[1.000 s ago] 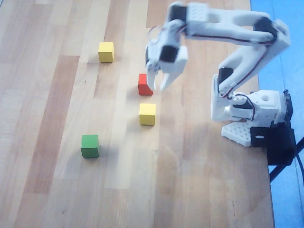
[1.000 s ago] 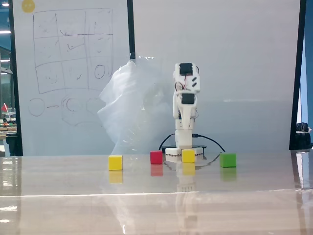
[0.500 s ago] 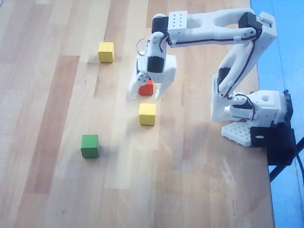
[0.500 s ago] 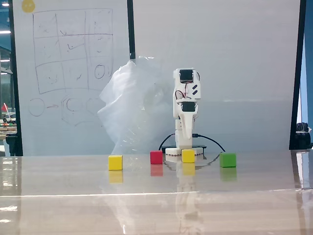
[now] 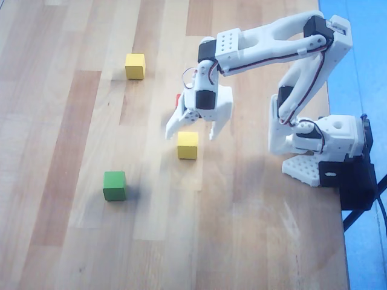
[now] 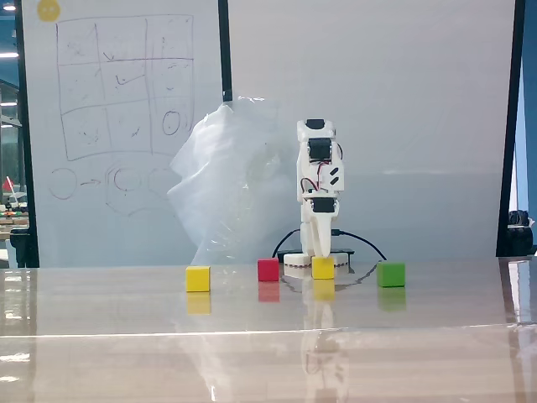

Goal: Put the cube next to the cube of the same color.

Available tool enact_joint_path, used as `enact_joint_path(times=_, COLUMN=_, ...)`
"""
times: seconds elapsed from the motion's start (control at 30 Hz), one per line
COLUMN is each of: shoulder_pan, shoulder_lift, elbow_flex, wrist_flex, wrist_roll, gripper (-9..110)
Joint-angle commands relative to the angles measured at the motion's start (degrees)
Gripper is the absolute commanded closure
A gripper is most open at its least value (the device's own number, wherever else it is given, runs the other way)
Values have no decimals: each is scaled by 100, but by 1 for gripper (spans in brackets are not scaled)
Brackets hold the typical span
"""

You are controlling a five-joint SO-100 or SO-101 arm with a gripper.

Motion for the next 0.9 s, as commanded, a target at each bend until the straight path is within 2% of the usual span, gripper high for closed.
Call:
enact_joint_path(times=0.0, shoulder_pan=-26, shoulder_lift=-88, elbow_flex=176, wrist_flex=-606, wrist_roll=-35, gripper=68)
enact_joint_path(times=0.2, shoulder_pan=0, shoulder_lift=-281, elbow_flex=264, wrist_flex=-835, wrist_roll=-18, gripper=72)
enact_joint_path(times=0.4, shoulder_pan=-18, shoulder_lift=-229, elbow_flex=-158, wrist_flex=-1055, wrist_roll=44, gripper=102)
enact_joint_path(times=0.43, shoulder_pan=0, shoulder_lift=-220, elbow_flex=-343, wrist_flex=-1063, wrist_roll=26, gripper=104)
enact_joint_path(times=0.53, shoulder_pan=-9, shoulder_lift=-176, elbow_flex=-1028, wrist_flex=-694, wrist_roll=9, gripper=98)
enact_joint_path(times=0.73, shoulder_pan=-18, shoulder_lift=378, elbow_flex=-2971, wrist_flex=967, wrist_roll=-62, gripper=102)
enact_joint_path(times=0.87, shoulder_pan=88, shoulder_lift=308, elbow_flex=-3894, wrist_flex=1485, wrist_roll=-281, gripper=102)
